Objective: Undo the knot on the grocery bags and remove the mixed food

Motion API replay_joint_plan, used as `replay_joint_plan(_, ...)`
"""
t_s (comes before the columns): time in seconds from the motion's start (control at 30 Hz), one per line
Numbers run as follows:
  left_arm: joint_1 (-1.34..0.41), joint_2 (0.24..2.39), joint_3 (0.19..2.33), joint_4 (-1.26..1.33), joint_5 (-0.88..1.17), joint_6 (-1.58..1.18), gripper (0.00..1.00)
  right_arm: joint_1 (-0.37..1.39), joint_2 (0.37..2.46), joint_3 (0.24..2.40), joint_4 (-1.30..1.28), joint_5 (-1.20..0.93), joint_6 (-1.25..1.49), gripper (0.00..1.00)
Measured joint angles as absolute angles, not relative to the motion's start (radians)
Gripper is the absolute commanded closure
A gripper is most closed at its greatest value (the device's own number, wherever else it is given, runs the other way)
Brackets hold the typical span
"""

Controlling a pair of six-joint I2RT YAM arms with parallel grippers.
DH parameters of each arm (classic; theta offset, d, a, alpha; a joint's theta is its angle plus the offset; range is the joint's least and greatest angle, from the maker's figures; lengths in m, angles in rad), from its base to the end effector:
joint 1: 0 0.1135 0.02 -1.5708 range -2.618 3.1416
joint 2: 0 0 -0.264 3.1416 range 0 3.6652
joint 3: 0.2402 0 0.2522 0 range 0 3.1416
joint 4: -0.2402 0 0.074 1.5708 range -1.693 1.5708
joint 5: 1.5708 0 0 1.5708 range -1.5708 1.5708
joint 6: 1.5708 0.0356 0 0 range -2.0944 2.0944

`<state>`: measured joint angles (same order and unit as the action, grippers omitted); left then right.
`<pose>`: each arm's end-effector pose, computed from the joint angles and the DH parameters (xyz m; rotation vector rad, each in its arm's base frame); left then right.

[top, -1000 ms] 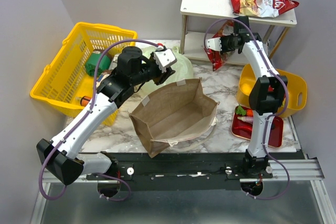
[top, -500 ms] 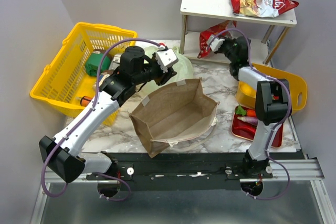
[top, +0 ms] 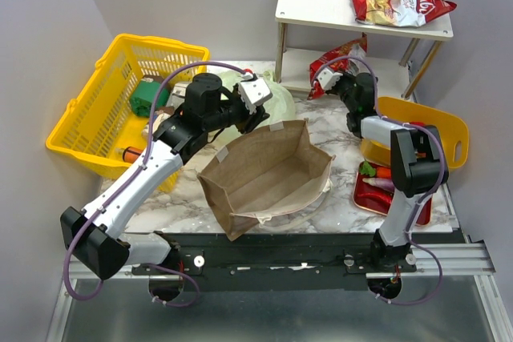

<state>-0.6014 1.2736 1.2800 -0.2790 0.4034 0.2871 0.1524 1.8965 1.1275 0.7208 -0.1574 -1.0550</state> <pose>0.2313 -0.1756 0.3988 1.0484 1.5384 -0.5900 0.4254 0.0710 0.2311 -1.0348 1.2830 -0.5665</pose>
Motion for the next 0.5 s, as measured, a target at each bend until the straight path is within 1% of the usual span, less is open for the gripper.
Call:
replay_joint_plan(0.23, -0.601, 1.273, 1.271, -0.277, 0.405, 0.284, 0.49, 0.152, 1.844, 1.163, 0.556, -0.038, -0.926, 1.00)
replay_joint_plan(0.5, -0.601, 1.244, 1.233, -0.271, 0.405, 0.284, 0.48, 0.152, 1.791, 1.163, 0.409, -0.047, -0.822, 1.00)
